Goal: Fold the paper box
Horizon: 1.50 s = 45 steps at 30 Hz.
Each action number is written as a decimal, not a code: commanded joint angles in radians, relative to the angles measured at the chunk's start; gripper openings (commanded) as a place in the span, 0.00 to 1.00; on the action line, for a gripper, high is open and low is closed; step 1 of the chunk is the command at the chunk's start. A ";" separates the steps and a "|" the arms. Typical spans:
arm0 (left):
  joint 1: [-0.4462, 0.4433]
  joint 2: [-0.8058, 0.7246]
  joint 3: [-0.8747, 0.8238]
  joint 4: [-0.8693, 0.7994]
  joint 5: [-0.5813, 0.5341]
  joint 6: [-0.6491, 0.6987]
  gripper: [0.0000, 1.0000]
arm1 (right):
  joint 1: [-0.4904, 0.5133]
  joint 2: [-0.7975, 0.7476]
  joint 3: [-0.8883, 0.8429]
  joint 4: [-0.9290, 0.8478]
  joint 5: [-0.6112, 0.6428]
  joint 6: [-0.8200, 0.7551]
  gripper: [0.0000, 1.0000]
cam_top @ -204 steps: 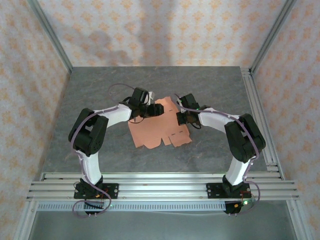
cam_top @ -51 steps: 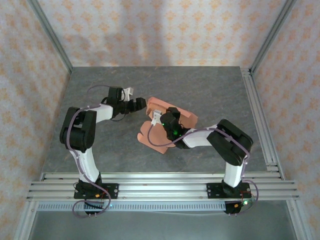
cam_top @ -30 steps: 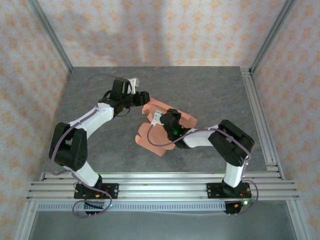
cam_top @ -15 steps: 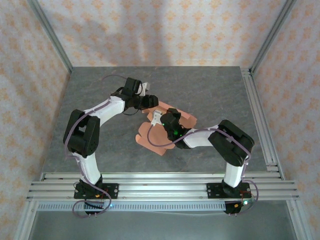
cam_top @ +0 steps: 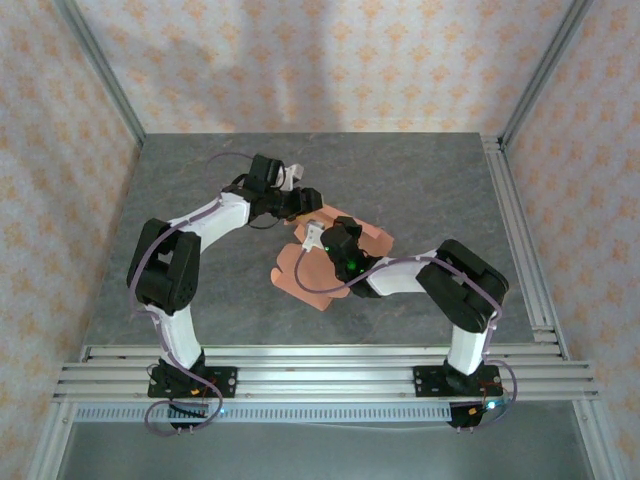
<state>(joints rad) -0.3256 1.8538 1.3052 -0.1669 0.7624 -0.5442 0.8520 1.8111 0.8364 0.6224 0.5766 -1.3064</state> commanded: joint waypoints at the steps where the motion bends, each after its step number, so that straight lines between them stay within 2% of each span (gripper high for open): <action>1: 0.000 -0.078 -0.002 -0.062 -0.134 0.088 0.51 | 0.002 -0.015 -0.016 0.007 0.009 0.001 0.03; 4: -0.001 -0.115 0.006 -0.101 -0.174 0.141 0.57 | 0.002 -0.022 -0.022 -0.004 0.011 0.011 0.04; 9: -0.001 -0.052 0.088 -0.156 -0.160 0.154 0.70 | 0.005 -0.023 -0.023 -0.006 0.019 0.019 0.04; 13: -0.001 0.027 0.159 -0.189 -0.134 0.151 0.71 | 0.006 -0.021 -0.007 -0.030 0.026 0.033 0.04; 20: -0.004 0.116 0.181 -0.166 -0.029 0.107 0.68 | 0.007 -0.019 0.004 -0.032 0.029 0.033 0.04; 28: -0.016 0.100 0.130 -0.071 0.039 0.036 0.64 | 0.007 -0.013 0.000 -0.027 0.025 0.035 0.04; 35: -0.018 0.063 0.122 -0.089 0.045 0.035 0.47 | 0.007 -0.012 -0.009 0.003 0.035 0.021 0.04; 40: -0.018 -0.010 0.084 -0.095 0.028 0.045 0.43 | 0.007 -0.017 -0.013 0.015 0.042 0.011 0.04; 42: -0.016 -0.046 0.063 -0.099 -0.028 0.062 0.50 | 0.006 -0.009 -0.013 0.045 0.053 -0.005 0.04; 45: -0.016 -0.118 0.028 -0.103 -0.170 0.130 0.68 | 0.007 0.001 -0.011 0.092 0.063 -0.024 0.03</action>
<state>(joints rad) -0.3340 1.8256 1.3621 -0.2657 0.7082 -0.4763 0.8524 1.8111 0.8280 0.6498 0.6136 -1.3102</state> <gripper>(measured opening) 0.642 0.048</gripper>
